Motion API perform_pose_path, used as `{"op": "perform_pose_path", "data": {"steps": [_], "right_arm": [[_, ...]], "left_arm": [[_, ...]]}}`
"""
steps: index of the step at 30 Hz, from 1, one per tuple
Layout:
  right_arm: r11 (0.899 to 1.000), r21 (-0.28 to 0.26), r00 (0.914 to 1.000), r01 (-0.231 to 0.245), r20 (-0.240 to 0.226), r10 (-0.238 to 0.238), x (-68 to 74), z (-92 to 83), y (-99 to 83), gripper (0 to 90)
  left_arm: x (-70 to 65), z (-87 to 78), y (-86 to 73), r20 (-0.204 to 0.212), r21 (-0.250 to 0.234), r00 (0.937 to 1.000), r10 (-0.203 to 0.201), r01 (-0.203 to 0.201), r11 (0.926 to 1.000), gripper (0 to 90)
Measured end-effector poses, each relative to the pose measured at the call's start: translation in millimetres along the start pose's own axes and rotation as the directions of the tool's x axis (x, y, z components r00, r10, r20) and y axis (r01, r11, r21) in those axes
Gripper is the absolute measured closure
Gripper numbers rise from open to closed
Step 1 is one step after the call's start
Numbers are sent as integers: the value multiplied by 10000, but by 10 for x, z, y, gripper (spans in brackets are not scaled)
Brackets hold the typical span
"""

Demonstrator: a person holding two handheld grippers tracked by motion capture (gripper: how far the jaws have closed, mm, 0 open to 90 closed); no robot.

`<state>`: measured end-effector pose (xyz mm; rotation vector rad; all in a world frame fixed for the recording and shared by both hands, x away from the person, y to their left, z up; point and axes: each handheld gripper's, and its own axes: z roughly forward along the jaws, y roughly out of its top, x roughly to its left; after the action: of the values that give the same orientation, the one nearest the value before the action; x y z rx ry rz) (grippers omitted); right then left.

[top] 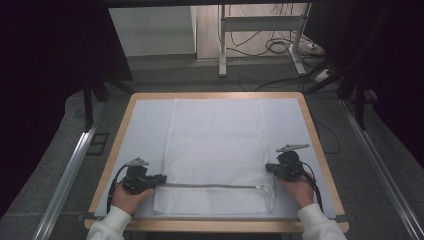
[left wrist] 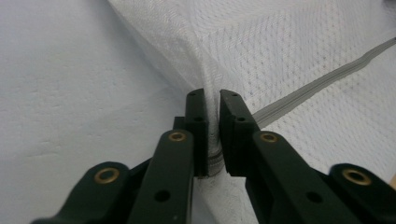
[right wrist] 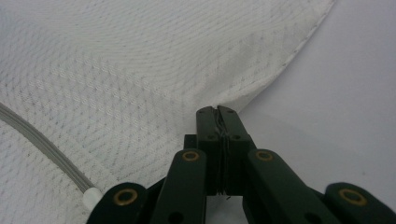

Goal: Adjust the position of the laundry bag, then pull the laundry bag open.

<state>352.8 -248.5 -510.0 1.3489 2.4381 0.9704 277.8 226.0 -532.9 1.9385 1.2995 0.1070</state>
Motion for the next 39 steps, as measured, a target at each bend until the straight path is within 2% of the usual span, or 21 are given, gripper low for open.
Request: {"op": "perform_pose_path", "data": {"steps": [1,2,3,4,8,9,10,11,12,16,19,25,32,35,39], "right_arm": [[9999,-116,9998,69,161,-67,6,-10,-2,757],[9999,-116,9998,69,161,-67,6,-10,-2,757],[9996,-246,9996,131,267,-125,6,-36,-7,673],[9996,-246,9996,131,267,-125,6,-36,-7,673],[9986,-535,9998,-33,193,43,-6,-130,-33,570],[9975,-707,9998,-1,180,13,-9,-176,-54,515],[9975,-707,9998,-1,180,13,-9,-176,-54,515],[9961,-866,9998,-136,125,147,-7,-233,-95,459],[9961,-866,9998,-136,125,147,-7,-233,-95,459],[9899,-1365,9992,-393,22,400,-6,-348,-221,343],[9876,-1510,9991,-422,-29,422,-15,-382,-271,318],[9842,-1696,9986,-515,5,523,-44,-460,-374,295],[9809,-1841,9977,-621,134,657,-78,-533,-445,293],[9824,-1770,9978,-594,201,640,-94,-533,-472,293],[9830,-1732,9972,-603,322,669,-132,-549,-520,293]], "left_arm": [[-6,1,-5,-189,-79,9998,69,-70,9999,681],[-8,0,-6,-330,-146,9994,101,-106,9998,681],[-4,-3,-4,-423,-186,9991,88,-95,9998,557],[3,-10,0,-488,-293,9988,60,-75,9995,557],[1,-74,19,-846,-727,9963,154,-216,9971,388],[-8,-87,23,-899,-800,9957,234,-306,9963,323],[-26,-103,30,-994,-880,9945,317,-405,9953,323],[-55,-115,40,-1133,-936,9929,376,-483,9944,247],[-73,-119,47,-1190,-940,9919,436,-550,9941,247],[-173,-139,72,-1268,-1069,9885,825,-963,9896,199],[-230,-156,95,-1373,-1199,9849,1051,-1219,9853,198],[-277,-197,128,-1386,-1461,9835,1160,-1362,9798,201],[-384,-201,192,-1083,-1549,9853,1325,-1484,9767,216],[-498,-151,230,-881,-1447,9820,1672,-1787,9732,217],[-615,-78,265,-840,-1330,9764,1990,-2089,9688,216]]}}
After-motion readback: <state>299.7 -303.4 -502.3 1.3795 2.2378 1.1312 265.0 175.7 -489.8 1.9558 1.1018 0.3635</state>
